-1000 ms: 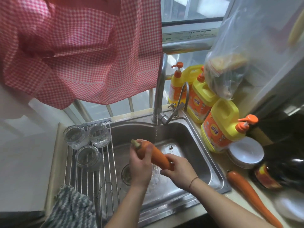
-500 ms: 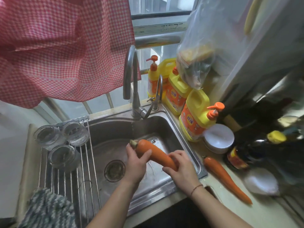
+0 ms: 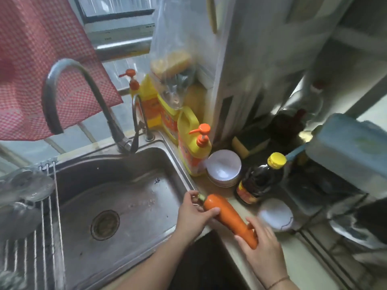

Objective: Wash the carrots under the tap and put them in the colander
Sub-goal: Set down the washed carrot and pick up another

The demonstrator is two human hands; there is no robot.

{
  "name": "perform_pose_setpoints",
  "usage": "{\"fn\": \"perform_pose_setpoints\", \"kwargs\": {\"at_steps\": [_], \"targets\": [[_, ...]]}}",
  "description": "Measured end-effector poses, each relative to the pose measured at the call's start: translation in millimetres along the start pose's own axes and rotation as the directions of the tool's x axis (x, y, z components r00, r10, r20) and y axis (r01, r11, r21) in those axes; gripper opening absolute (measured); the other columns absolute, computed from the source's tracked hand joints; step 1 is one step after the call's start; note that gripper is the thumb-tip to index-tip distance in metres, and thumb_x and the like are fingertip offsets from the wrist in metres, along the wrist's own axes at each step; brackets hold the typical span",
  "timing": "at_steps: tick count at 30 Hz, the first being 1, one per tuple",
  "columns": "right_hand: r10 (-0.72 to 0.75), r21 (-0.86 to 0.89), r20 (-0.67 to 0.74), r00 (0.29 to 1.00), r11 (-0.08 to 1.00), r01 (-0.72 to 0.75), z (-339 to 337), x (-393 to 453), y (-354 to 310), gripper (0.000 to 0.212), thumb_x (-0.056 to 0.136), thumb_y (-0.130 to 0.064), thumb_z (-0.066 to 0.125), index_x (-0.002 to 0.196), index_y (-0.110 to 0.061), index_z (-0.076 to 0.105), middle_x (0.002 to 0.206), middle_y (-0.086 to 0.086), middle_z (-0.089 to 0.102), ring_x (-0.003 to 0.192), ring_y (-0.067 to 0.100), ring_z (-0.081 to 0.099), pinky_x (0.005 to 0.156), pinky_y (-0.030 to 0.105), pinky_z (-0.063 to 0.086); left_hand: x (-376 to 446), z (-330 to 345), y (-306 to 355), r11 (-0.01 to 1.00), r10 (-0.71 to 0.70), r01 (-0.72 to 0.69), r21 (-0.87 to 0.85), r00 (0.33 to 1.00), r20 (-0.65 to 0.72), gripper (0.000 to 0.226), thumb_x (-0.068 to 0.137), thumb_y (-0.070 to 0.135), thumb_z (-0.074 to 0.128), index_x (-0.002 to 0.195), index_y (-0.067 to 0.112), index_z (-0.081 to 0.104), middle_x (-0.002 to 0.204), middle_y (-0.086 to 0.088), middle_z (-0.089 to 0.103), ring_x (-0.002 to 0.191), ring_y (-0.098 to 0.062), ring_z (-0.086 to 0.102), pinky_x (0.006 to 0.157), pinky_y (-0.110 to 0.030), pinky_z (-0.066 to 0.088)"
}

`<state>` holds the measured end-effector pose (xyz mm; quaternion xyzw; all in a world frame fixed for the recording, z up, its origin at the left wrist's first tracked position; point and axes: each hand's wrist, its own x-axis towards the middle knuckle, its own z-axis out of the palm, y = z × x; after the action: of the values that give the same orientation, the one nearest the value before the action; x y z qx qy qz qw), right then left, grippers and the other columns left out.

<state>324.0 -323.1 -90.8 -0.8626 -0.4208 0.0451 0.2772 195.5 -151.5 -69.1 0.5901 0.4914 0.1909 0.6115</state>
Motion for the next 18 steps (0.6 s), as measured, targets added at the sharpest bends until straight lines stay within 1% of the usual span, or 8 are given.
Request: {"fn": "perform_pose_setpoints", "kwargs": {"at_steps": [2,3,7,9,11,14,16,18], "targets": [[-0.087,-0.015,-0.067,0.994,0.996,0.086,4.3,-6.1,14.3,0.041,0.074,-0.048,0.074,0.103,-0.020,0.067,0.092,-0.008,0.068,0.089,0.012,0.058,0.082,0.024,0.045,-2.1,4.8,-4.9,0.996,-0.005,0.004,0.092,1.000,0.009,0.068,0.058,0.028,0.094,0.109,0.030,0.049,0.089,0.006,0.061,0.072,-0.007,0.058,0.073,-0.021,0.051],[-0.115,-0.020,-0.093,0.989,0.993,0.114,6.4,-8.0,19.2,0.041,0.077,-0.053,0.065,0.098,-0.018,0.069,0.090,-0.005,0.070,0.089,0.011,0.056,0.082,0.024,0.043,-3.3,6.5,-7.0,0.992,-0.009,0.008,0.124,1.000,0.012,0.070,0.058,0.030,0.095,0.112,0.028,0.051,0.088,0.008,0.061,0.072,-0.005,0.059,0.073,-0.019,0.049],[-0.121,0.016,-0.131,0.984,0.992,0.124,16.3,-7.7,27.2,0.037,0.074,-0.044,0.061,0.091,-0.012,0.072,0.090,0.001,0.069,0.091,0.014,0.053,0.089,0.020,0.039,-1.2,10.7,-8.8,0.980,0.013,-0.015,0.196,1.000,0.015,0.073,0.058,0.030,0.094,0.117,0.028,0.052,0.091,0.010,0.063,0.076,0.004,0.060,0.077,-0.014,0.048],[-0.157,0.020,-0.104,0.982,0.987,0.160,19.4,-5.5,28.4,0.034,0.074,-0.042,0.061,0.093,-0.015,0.069,0.090,0.001,0.067,0.090,0.015,0.052,0.089,0.020,0.038,2.3,10.4,-7.7,0.975,0.024,-0.032,0.222,0.999,0.037,0.074,0.061,0.025,0.093,0.122,0.027,0.052,0.086,0.011,0.061,0.074,0.010,0.058,0.074,-0.006,0.043],[-0.196,0.011,-0.083,0.977,0.980,0.197,20.9,-4.2,28.9,0.031,0.074,-0.042,0.060,0.097,-0.021,0.062,0.091,-0.001,0.065,0.089,0.016,0.054,0.086,0.023,0.039,4.4,8.6,-6.6,0.962,0.020,-0.035,0.269,0.998,0.058,0.077,0.064,0.023,0.092,0.130,0.024,0.052,0.086,0.010,0.060,0.076,0.008,0.058,0.072,-0.002,0.040],[-0.195,-0.065,-0.048,0.980,0.979,0.192,23.0,-3.2,26.5,0.033,0.073,-0.045,0.058,0.098,-0.024,0.063,0.094,-0.003,0.065,0.090,0.020,0.058,0.081,0.029,0.045,5.1,7.8,-5.8,0.932,0.003,-0.035,0.361,0.996,0.089,0.085,0.070,0.031,0.087,0.143,0.021,0.045,0.113,0.006,0.063,0.090,-0.002,0.056,0.074,-0.004,0.038],[-0.166,-0.119,-0.019,0.986,0.980,0.162,22.1,-1.3,22.0,0.036,0.072,-0.047,0.056,0.097,-0.023,0.066,0.097,-0.004,0.065,0.091,0.021,0.060,0.074,0.033,0.050,5.2,9.2,-4.4,0.905,0.016,-0.059,0.421,0.994,0.105,0.087,0.074,0.033,0.084,0.148,0.018,0.040,0.134,0.003,0.058,0.104,0.001,0.050,0.081,-0.004,0.031],[-0.154,-0.141,0.002,0.988,0.978,0.153,20.9,-0.3,18.6,0.036,0.071,-0.047,0.055,0.097,-0.023,0.063,0.098,-0.003,0.064,0.089,0.023,0.061,0.068,0.036,0.053,4.8,10.8,-3.8,0.881,0.052,-0.100,0.462,0.992,0.115,0.085,0.077,0.033,0.082,0.148,0.015,0.039,0.140,0.002,0.054,0.114,-0.001,0.048,0.085,-0.004,0.027]]}}
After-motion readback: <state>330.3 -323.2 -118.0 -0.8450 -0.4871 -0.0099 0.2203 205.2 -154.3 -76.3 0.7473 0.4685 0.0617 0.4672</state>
